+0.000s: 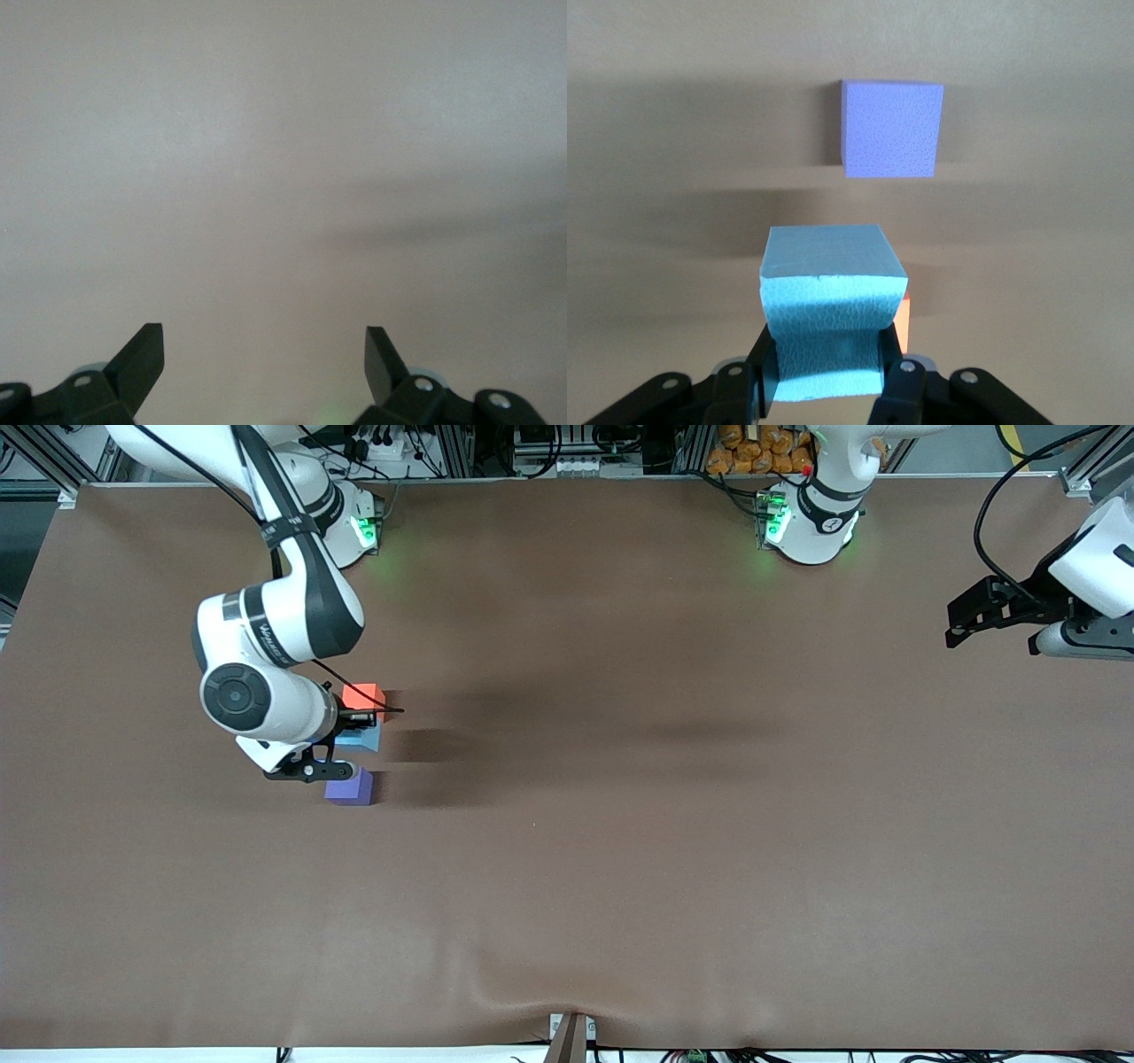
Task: Place blue block between orange and purple blocks
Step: 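Carry the blue block with the right gripper toward the orange block, then lower the blue block between orange and purple blocks, open the right gripper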
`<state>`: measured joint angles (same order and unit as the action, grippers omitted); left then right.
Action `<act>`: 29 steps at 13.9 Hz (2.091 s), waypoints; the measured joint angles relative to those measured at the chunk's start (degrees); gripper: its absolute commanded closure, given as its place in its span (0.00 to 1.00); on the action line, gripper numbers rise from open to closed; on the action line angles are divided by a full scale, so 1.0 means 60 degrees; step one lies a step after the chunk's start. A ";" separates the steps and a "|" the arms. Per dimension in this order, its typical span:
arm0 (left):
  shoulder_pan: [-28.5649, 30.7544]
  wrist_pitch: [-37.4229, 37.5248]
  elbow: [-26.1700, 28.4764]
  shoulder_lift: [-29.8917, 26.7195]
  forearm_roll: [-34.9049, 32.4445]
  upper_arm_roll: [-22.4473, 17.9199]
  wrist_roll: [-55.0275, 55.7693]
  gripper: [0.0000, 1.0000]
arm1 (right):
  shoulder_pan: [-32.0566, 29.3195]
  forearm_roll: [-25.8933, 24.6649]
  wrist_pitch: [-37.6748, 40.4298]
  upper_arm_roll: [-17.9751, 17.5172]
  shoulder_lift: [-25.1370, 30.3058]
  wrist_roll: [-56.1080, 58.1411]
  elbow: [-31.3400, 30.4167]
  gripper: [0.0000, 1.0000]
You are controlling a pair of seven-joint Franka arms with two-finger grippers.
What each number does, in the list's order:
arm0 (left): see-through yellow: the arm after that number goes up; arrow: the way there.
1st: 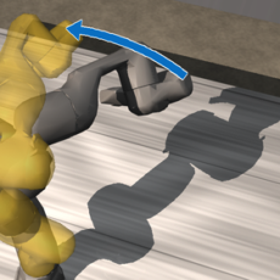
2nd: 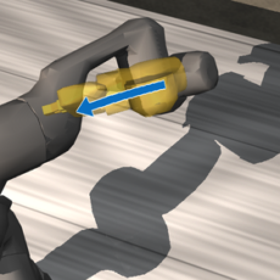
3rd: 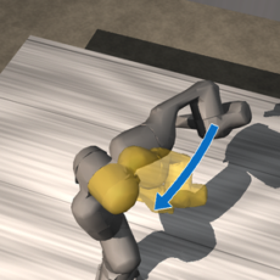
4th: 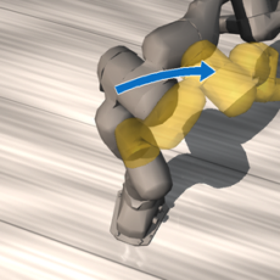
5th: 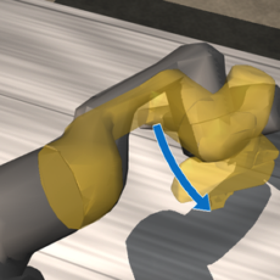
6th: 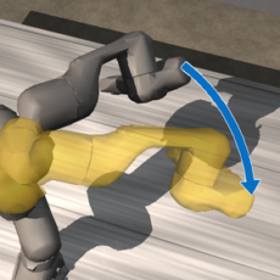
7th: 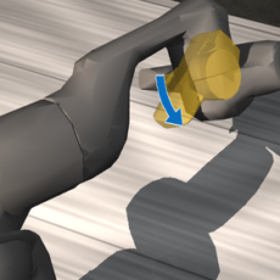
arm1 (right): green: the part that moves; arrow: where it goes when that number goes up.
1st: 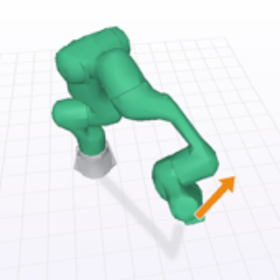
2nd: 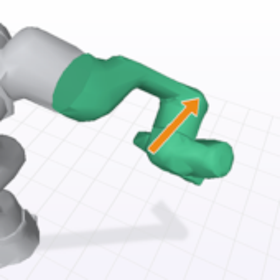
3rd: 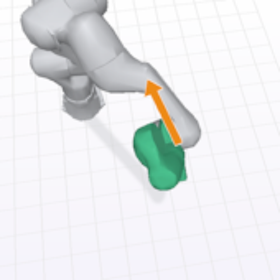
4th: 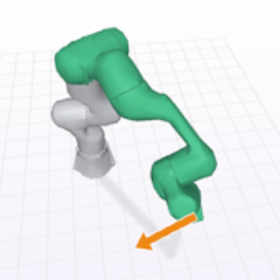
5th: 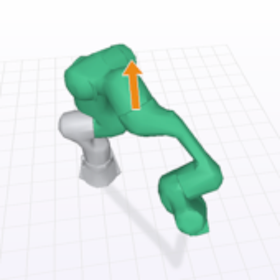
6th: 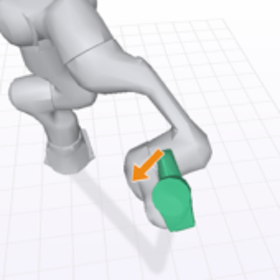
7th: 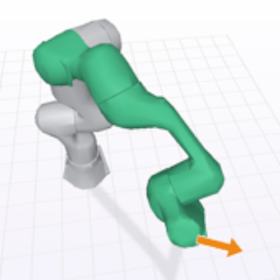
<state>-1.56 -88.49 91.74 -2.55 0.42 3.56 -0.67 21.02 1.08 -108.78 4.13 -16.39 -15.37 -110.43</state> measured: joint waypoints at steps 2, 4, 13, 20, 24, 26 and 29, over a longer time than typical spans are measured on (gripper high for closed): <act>0.0004 -0.0001 -0.0004 0.0146 0.0000 -0.0008 0.0000 0.00 | 0.0002 -0.0073 -0.0423 -0.0033 0.0001 0.0000 -0.0512 1.00; 0.0029 -0.0005 -0.0022 0.0276 0.0000 -0.0050 0.0000 0.00 | -0.0026 -0.0173 -0.0817 -0.0018 0.0001 0.0000 -0.0940 1.00; 0.0038 -0.0006 -0.0069 0.0312 0.0000 -0.0078 0.0000 0.00 | -0.0379 -0.0408 -0.1861 0.0008 0.0002 0.0560 -0.1576 1.00; 0.0039 -0.0006 -0.0069 0.0351 0.0000 -0.0079 0.0000 0.00 | -0.0480 -0.0408 -0.2986 -0.0054 -0.0010 0.0655 -0.2221 1.00; 0.0041 -0.0007 -0.0070 0.0351 0.0000 -0.0096 0.0000 0.00 | -0.0480 -0.0408 -0.3672 -0.0062 -0.0090 0.0655 -0.2700 1.00; 0.0043 -0.0007 -0.0071 0.0351 0.0000 -0.0104 0.0000 0.00 | -0.0480 -0.0408 -0.3730 -0.0062 -0.0130 0.0655 -0.2747 1.00; 0.0041 -0.0007 -0.0072 0.0351 0.0000 -0.0102 0.0000 0.00 | -0.0480 -0.0408 -0.3800 -0.0063 -0.0179 0.0653 -0.2776 1.00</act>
<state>-1.31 -88.53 91.30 -0.44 0.42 2.95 -0.68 18.14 -1.37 -131.58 3.75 -17.46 -11.46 -127.08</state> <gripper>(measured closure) 0.000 0.524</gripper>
